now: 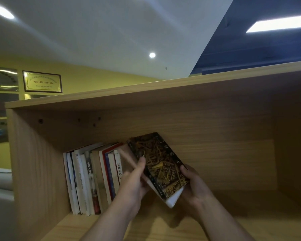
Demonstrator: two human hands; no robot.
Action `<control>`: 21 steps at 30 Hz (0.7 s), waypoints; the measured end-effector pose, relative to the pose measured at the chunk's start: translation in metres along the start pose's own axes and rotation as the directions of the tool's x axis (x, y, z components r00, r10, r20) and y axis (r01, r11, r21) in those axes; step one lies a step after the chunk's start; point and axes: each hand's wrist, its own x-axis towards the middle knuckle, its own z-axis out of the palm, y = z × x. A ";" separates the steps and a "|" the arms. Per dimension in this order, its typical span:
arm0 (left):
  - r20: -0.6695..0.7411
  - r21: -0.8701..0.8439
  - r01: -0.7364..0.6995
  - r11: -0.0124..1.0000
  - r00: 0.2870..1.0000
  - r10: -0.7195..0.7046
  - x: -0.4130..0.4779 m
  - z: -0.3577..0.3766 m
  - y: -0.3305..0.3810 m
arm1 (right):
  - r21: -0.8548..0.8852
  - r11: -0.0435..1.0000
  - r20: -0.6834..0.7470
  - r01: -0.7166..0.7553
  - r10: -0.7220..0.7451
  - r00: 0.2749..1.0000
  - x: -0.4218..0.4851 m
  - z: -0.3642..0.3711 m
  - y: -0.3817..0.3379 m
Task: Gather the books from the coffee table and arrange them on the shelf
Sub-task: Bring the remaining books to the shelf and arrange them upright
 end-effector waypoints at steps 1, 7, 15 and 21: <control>-0.021 -0.012 -0.027 1.000 0.999 0.027 0.005 0.000 -0.002 | -0.028 0.999 0.009 -0.028 0.029 1.000 0.001 -0.001 0.003; -0.221 0.318 -0.290 0.902 0.903 0.368 0.021 -0.010 -0.005 | -0.445 0.895 -0.100 0.012 -0.063 0.993 0.001 0.010 0.028; -0.115 0.675 -0.366 0.641 0.805 0.582 0.030 -0.025 -0.023 | -0.922 0.297 0.257 0.247 -0.007 0.966 -0.010 0.024 0.072; 0.050 0.786 -0.297 0.543 0.905 0.423 0.022 -0.038 -0.007 | -0.925 0.240 0.317 0.296 0.055 0.947 -0.008 0.027 0.078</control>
